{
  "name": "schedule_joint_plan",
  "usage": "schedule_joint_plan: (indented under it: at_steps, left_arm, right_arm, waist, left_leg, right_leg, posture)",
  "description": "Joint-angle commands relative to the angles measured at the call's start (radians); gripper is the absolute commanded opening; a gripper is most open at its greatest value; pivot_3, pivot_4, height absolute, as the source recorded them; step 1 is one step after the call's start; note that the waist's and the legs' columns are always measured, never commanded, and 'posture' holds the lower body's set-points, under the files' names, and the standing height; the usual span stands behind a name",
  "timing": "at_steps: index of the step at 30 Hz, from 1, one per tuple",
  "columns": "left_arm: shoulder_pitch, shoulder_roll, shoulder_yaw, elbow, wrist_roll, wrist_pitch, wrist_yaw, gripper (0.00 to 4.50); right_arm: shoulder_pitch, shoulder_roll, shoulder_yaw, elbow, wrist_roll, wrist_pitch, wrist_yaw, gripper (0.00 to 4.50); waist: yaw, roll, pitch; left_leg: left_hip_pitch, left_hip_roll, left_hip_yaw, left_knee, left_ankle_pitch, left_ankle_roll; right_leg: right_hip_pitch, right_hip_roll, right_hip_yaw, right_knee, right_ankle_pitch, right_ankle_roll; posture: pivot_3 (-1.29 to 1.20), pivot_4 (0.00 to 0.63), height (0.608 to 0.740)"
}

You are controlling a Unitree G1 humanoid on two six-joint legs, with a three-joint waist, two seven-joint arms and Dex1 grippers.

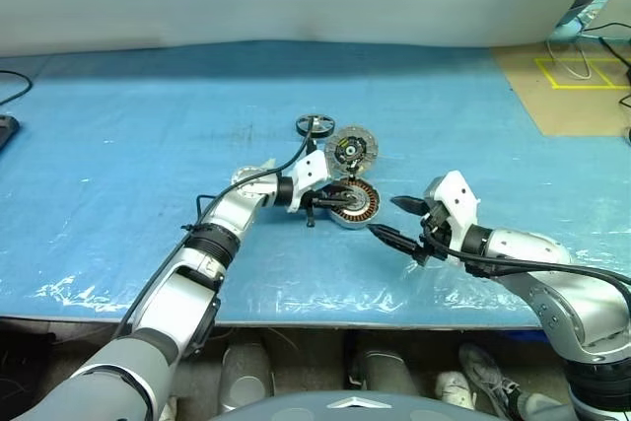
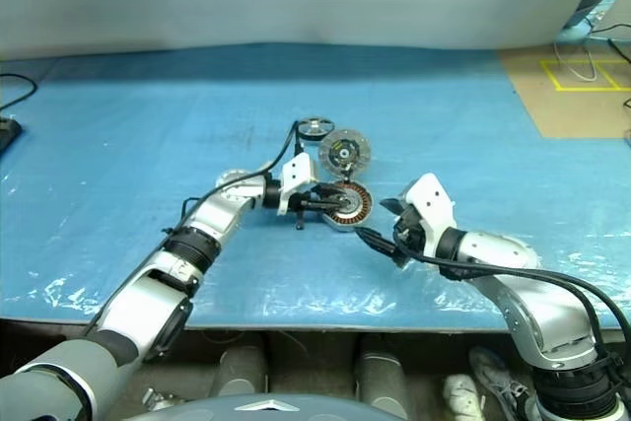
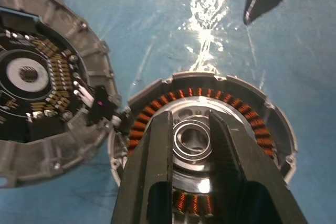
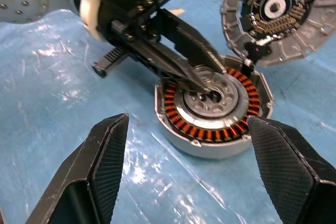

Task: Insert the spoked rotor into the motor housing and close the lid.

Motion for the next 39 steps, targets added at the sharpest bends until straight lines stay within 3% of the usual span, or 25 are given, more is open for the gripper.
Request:
schedule_joint_plan:
  at_steps: [1, 39]
  left_arm:
    - [-0.017, -0.013, 0.005, -0.009, 0.001, -0.029, -0.001, 0.69]
    - [-0.004, -0.026, -0.017, 0.097, 0.079, -0.071, 0.011, 0.69]
  right_arm:
    - [-0.015, -0.014, 0.004, -0.006, -0.012, -0.02, -0.004, 3.82]
    - [-0.03, -0.015, 0.025, 0.024, -0.047, -0.008, -0.046, 3.82]
  waist:
    - [0.0, 0.0, 0.0]
    - [0.0, 0.0, 0.0]
  left_leg:
    - [0.0, 0.0, 0.0, 0.0, 0.0, 0.0]
    - [0.002, 0.0, 0.0, 0.001, 0.0, 0.0]
  right_leg:
    - [0.0, 0.0, 0.0, 0.0, 0.0, 0.0]
    - [0.003, -0.001, 0.0, 0.0, 0.001, 0.001]
  posture:
    - [0.0, 0.15, 0.74]
    - [0.0, 0.15, 0.74]
